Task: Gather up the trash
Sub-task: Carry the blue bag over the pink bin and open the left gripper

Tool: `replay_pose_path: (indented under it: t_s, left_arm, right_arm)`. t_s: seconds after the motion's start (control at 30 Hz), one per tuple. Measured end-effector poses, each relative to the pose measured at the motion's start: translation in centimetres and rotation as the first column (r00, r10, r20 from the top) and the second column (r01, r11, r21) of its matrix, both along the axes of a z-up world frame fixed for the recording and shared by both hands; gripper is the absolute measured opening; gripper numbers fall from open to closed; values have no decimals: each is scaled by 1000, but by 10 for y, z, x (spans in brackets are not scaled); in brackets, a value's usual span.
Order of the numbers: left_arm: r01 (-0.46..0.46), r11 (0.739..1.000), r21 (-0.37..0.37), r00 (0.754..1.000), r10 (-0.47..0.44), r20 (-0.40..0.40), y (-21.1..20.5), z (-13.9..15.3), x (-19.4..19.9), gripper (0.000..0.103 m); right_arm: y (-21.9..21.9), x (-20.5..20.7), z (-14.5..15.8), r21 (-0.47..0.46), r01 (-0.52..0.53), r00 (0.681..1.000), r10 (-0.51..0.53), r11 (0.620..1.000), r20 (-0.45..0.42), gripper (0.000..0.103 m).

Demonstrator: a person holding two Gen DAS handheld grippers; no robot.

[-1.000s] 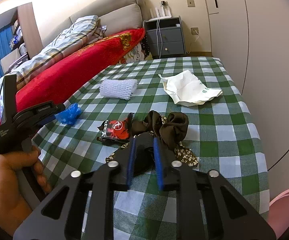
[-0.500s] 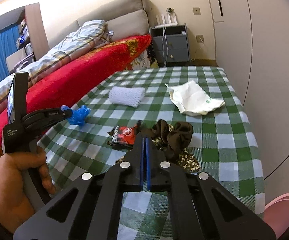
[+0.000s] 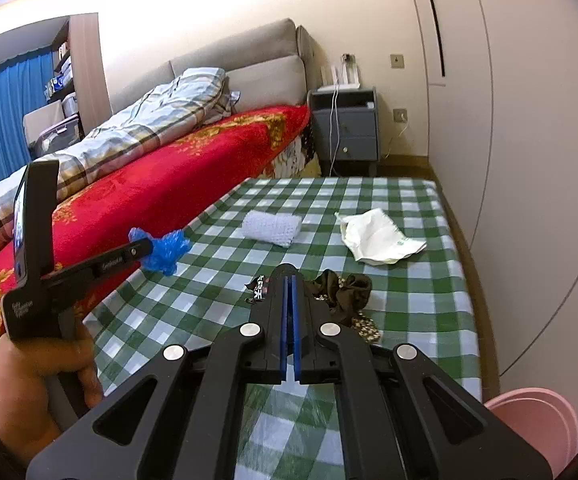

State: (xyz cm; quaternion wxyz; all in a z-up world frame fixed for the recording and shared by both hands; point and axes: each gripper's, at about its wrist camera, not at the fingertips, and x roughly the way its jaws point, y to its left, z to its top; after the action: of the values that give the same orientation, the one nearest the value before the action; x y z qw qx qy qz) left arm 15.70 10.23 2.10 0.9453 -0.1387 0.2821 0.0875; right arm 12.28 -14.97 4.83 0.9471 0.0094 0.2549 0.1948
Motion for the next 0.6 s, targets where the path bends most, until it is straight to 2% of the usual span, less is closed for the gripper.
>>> replay_pose_path:
  t_s: [0.27, 0.6]
  left_arm:
    - [77, 996, 48, 997, -78, 22, -21, 15, -45, 2]
    - [188, 981, 50, 979, -191, 65, -46, 20, -91, 2]
  right_arm:
    - [-10, -39, 22, -16, 20, 999, -19, 1000, 41, 2]
    - [-39, -79, 40, -13, 73, 995, -72, 997, 63, 2]
